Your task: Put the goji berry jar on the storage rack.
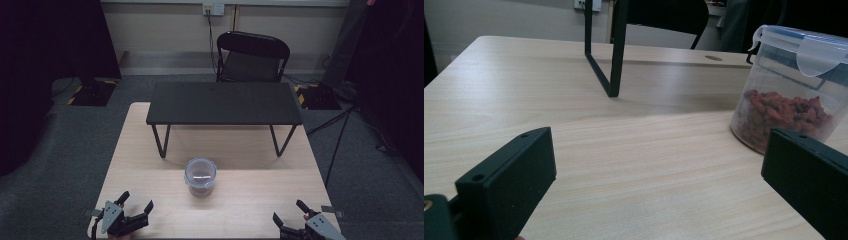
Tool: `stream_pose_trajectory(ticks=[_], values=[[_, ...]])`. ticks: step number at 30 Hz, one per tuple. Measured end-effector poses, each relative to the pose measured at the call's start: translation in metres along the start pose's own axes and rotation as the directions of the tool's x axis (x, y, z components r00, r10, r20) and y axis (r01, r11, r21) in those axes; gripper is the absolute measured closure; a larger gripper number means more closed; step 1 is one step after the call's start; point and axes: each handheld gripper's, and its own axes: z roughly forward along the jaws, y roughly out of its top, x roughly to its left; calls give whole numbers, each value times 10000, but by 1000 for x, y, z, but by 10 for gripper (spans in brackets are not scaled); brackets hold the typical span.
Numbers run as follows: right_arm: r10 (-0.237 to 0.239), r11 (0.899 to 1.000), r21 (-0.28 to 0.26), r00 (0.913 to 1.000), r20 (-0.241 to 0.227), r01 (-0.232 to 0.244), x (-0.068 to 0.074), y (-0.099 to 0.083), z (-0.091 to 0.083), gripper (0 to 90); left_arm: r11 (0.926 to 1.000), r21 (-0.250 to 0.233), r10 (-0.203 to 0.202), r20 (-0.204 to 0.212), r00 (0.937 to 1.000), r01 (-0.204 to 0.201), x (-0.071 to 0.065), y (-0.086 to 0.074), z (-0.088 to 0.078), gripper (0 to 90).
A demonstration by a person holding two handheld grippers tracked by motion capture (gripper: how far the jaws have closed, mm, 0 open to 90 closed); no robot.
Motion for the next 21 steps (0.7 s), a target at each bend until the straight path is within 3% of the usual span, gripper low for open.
stream_pose_trajectory(ticks=[21], values=[[69, 10000, -50, 10000, -5, -69, 1, -1, 0, 17, 10000, -9, -25, -2, 10000, 25, 0, 0, 0, 2]])
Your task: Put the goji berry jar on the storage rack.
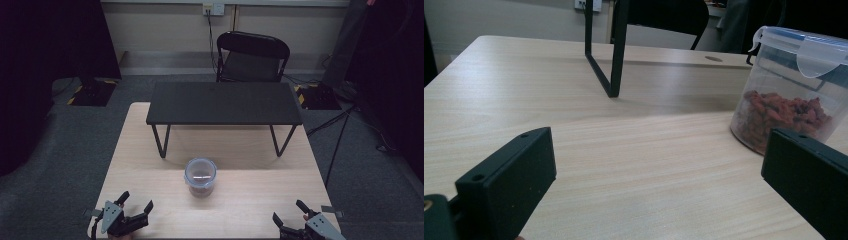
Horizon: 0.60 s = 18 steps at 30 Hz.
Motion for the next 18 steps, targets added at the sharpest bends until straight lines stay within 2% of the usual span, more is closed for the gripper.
stream_pose_trajectory(ticks=[6, 9, 13, 18], values=[[18, 10000, -7, 10000, -52, -18, 1, 0, 1, 17, 10000, -2, -10, -19, 10000, 10, 0, 0, 0, 2], [-77, 9999, -87, 9996, -268, 75, 6, 1, 4, 17, 10000, -5, -8, -34, 10000, 8, -1, 0, 0, 2], [-303, 9984, -505, 9975, -637, 271, 17, 8, 15, 16, 10000, 1, -12, -39, 10000, 12, -1, 0, 0, 2], [-404, 9971, -691, 9934, -1071, 330, 28, 16, 36, 15, 10000, -9, -27, -39, 10000, 27, 0, 0, -1, 2]])
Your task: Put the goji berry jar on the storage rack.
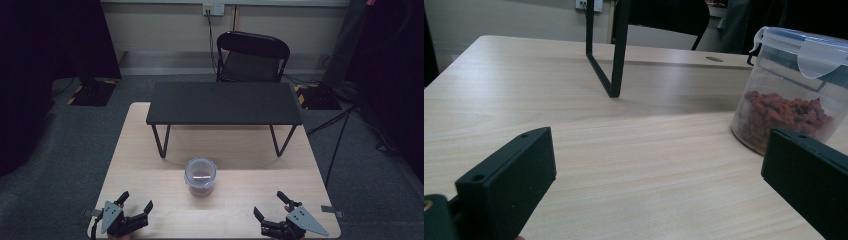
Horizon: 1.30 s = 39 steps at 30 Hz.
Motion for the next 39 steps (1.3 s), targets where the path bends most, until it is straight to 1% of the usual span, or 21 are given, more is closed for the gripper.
stream_pose_trajectory(ticks=[3, 8, 18, 24, 29, 36, 39], values=[[-253, 9997, 35, 9989, -402, 254, 5, 6, 15, 15, 10000, -12, -18, 4, 10000, 18, 0, 0, 0, 2], [-698, 9974, 96, 9943, -801, 708, 12, 13, 33, 16, 10000, -5, 2, 14, 10000, -2, 0, 0, 0, 2], [-863, 9958, 168, 9868, -1370, 895, 27, 18, 65, 13, 10000, -19, -35, 24, 10000, 35, 1, 0, 0, 2], [-851, 9957, 238, 9846, -1526, 897, 37, 18, 84, 12, 10000, -27, -60, 28, 10000, 61, 1, 0, 0, 2], [-849, 9955, 288, 9842, -1555, 905, 45, 18, 96, 10, 9999, -38, -94, 35, 9999, 94, 1, 0, 0, 2], [-875, 9943, 487, 9859, -1427, 953, 56, 19, 110, 7, 9999, -43, -119, 43, 9999, 119, 1, -1, 0, 2], [-813, 9940, 609, 9864, -1425, 908, 60, 19, 116, 4, 9999, -57, -135, 43, 9999, 136, 2, -1, 0, 2]])
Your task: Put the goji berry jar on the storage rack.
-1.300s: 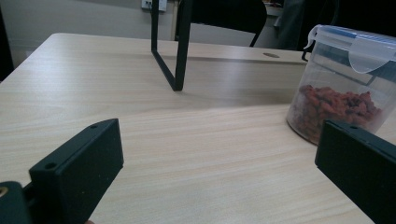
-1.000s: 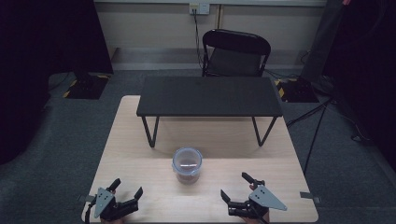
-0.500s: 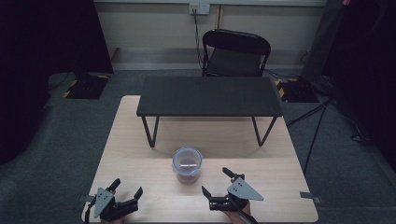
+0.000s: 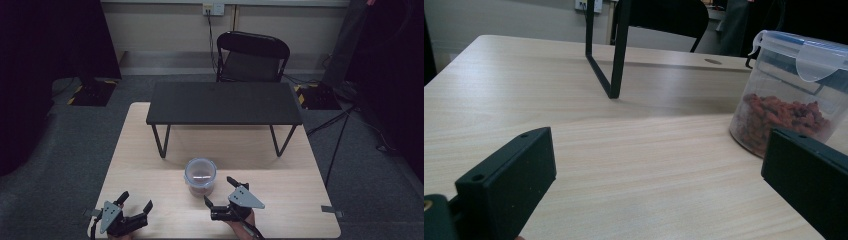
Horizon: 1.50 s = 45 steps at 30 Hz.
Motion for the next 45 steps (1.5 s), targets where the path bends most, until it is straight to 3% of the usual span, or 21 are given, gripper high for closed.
stream_pose_trajectory(ticks=[8, 17, 34, 45], values=[[2, 9999, 102, 9996, 284, -5, 11, -3, 16, 0, 10000, -4, -11, 5, 10000, 11, 0, 0, 0, 2], [402, 9990, 166, 9939, 1023, -421, 26, -9, 38, 0, 10000, -26, -43, 17, 10000, 43, 1, 0, 0, 2], [724, 9954, 517, 9871, 1425, -805, 39, -16, 76, 0, 10000, -47, -71, 47, 10000, 71, 1, -1, 0, 2], [612, 9959, 563, 9865, 1516, -704, 41, -13, 86, 0, 10000, -49, -76, 49, 10000, 76, 1, -1, 0, 2]])
